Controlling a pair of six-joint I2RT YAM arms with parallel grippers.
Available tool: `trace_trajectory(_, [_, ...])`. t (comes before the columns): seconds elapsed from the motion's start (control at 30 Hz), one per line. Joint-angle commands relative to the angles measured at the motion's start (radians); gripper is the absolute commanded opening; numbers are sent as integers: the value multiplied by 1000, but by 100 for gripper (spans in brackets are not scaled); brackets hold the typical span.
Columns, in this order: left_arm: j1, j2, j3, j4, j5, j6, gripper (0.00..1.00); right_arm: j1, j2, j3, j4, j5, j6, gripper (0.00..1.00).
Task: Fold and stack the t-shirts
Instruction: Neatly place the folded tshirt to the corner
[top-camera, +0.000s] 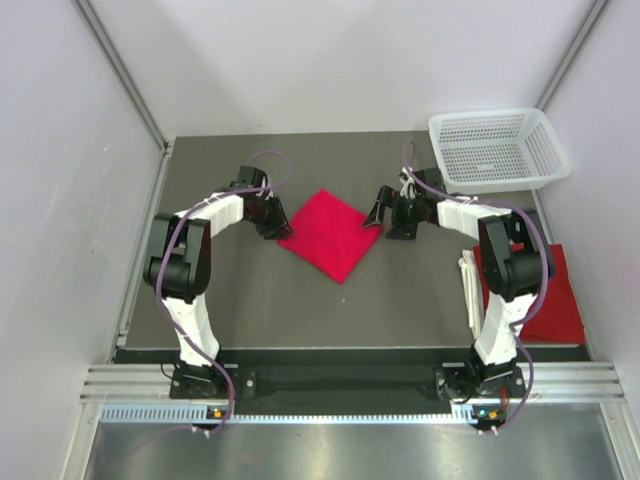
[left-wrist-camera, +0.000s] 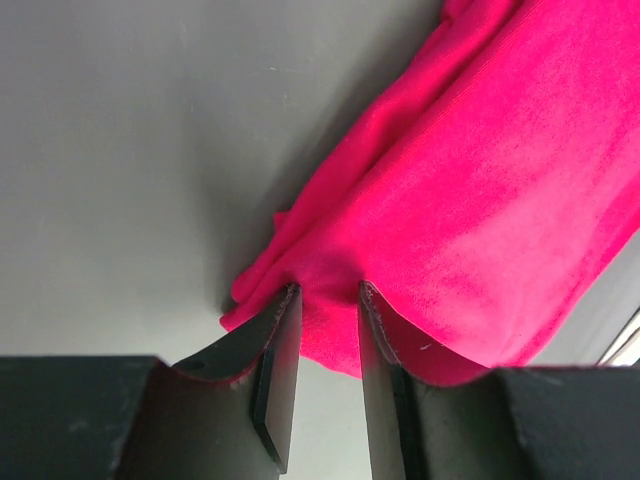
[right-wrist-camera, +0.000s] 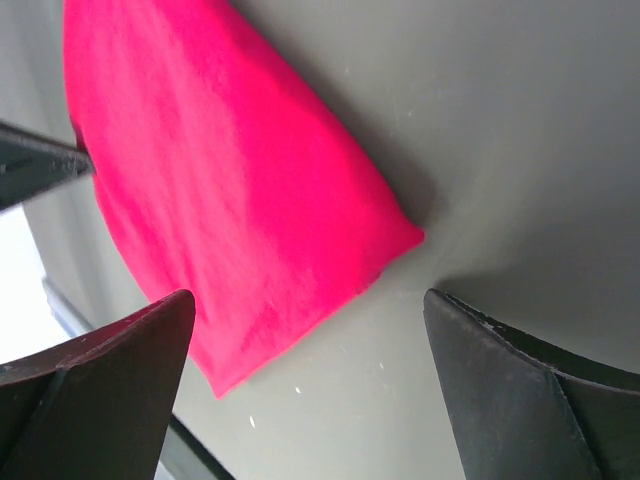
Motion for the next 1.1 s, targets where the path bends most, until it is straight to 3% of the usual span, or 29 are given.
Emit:
trace_trajectory(0.0, [1,28,-23,53,-46,7,34,61,54,-42,1,187,71,100])
trace_trajectory(0.3, [-14,-35,50,-19,-52,-44,34,124,31,-101,103,316,249,100])
trace_trajectory(0.6, [-232,-78,60,24,-118,-162,35,129,-30,-242,322,297,328,100])
trace_trajectory(0.93, [-258,7,0,61,-129,-173,34,98,-47,-426,860,94,418,95])
trace_trajectory(1.07, [-258,20,-8,53,-146,-165,34,89,-37,-456,978,34,455,91])
